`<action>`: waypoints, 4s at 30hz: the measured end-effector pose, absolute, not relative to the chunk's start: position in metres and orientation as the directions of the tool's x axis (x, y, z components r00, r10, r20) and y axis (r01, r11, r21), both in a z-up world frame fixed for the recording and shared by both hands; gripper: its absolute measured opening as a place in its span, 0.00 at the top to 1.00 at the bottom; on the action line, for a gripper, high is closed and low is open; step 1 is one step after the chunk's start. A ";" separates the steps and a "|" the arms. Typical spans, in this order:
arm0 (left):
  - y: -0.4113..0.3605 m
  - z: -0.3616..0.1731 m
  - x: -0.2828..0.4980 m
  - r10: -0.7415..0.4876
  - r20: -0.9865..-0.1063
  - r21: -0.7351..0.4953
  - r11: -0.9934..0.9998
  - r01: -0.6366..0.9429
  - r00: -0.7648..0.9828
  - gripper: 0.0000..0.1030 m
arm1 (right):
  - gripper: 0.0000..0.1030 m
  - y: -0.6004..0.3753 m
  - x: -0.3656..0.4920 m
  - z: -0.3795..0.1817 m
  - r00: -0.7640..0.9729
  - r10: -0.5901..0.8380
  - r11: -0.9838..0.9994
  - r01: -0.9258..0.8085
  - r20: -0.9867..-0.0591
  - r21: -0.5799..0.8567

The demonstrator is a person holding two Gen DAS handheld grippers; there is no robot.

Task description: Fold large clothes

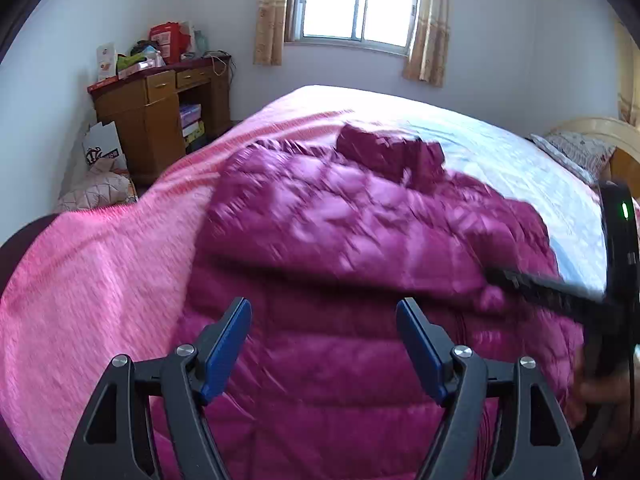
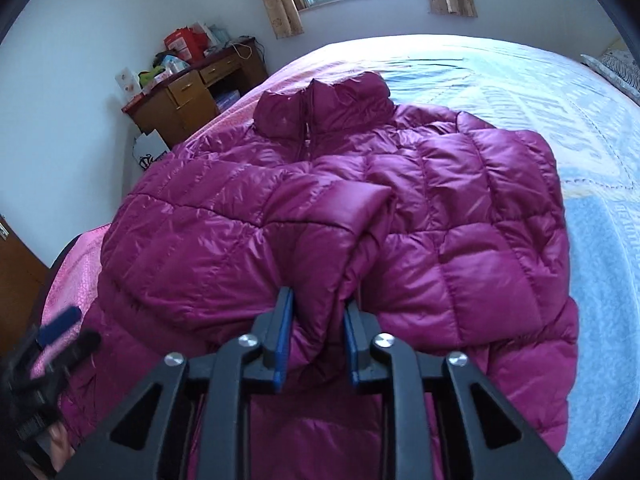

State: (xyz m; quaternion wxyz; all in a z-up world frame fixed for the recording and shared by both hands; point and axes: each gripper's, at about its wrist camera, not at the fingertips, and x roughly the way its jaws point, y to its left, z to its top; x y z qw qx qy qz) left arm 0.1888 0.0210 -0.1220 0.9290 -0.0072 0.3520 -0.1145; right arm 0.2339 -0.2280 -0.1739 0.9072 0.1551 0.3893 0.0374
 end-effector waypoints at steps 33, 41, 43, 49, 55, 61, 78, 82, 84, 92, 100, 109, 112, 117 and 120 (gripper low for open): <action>0.021 -0.168 0.347 0.193 -0.645 0.062 0.978 -0.202 0.740 0.27 | 0.18 -0.305 0.487 -0.133 0.519 0.149 0.825 0.403 -0.842 0.395; 0.027 -0.170 0.349 0.165 -0.658 0.023 0.980 -0.199 0.735 0.26 | 0.78 -0.310 0.474 -0.137 0.457 0.147 0.869 0.363 -0.877 0.335; 0.027 -0.170 0.349 0.164 -0.659 0.022 0.980 -0.199 0.734 0.26 | 0.83 -0.313 0.462 -0.135 0.450 0.116 0.896 0.337 -0.885 0.289; 0.030 -0.171 0.349 0.158 -0.661 0.014 0.980 -0.198 0.733 0.26 | 0.88 -0.331 0.417 -0.151 0.458 0.111 0.903 0.325 -0.882 0.282; 0.033 -0.173 0.351 0.144 -0.667 0.000 0.981 -0.193 0.731 0.25 | 0.94 -0.325 0.373 -0.187 0.638 0.042 0.927 0.262 -0.769 0.268; 0.043 -0.171 0.350 0.087 -0.676 -0.058 0.984 -0.171 0.732 0.25 | 0.94 -0.334 0.354 -0.194 0.729 0.057 0.909 0.244 -0.682 0.337; -0.142 -0.128 0.427 -0.032 -0.739 0.097 0.984 0.152 0.673 0.12 | 0.93 -0.337 0.348 -0.198 0.745 0.083 0.898 0.232 -0.662 0.373; -0.133 -0.144 0.451 0.112 -0.752 0.180 0.983 0.039 0.650 0.12 | 0.93 -0.341 0.346 -0.199 0.752 0.103 0.887 0.226 -0.651 0.402; -0.105 -0.135 0.449 0.136 -0.720 0.143 0.989 -0.047 0.681 0.12 | 0.93 -0.344 0.346 -0.202 0.754 0.114 0.882 0.223 -0.647 0.416; -0.031 -0.167 0.425 0.280 -0.756 0.207 0.960 -0.190 0.591 0.13 | 0.93 -0.346 0.345 -0.201 0.754 0.120 0.877 0.225 -0.645 0.425; -0.008 -0.193 0.431 0.268 -0.766 0.118 0.952 -0.282 0.584 0.06 | 0.90 -0.346 0.340 -0.197 0.737 0.142 0.866 0.230 -0.661 0.443; -0.006 -0.193 0.429 0.270 -0.755 0.118 0.952 -0.281 0.598 0.06 | 0.80 -0.336 0.318 -0.115 0.813 -0.082 0.864 0.346 -0.576 0.365; -0.004 -0.193 0.426 0.258 -0.757 0.103 0.954 -0.280 0.600 0.06 | 0.80 -0.309 0.364 -0.116 0.793 0.016 0.885 0.273 -0.609 0.378; 0.000 -0.194 0.425 0.242 -0.758 0.082 0.957 -0.279 0.605 0.05 | 0.80 -0.266 0.404 -0.173 0.621 0.131 0.938 0.174 -0.773 0.300; 0.003 -0.192 0.423 0.220 -0.757 0.058 0.960 -0.273 0.615 0.05 | 0.84 -0.252 0.385 -0.196 0.667 0.103 0.979 0.061 -0.738 0.192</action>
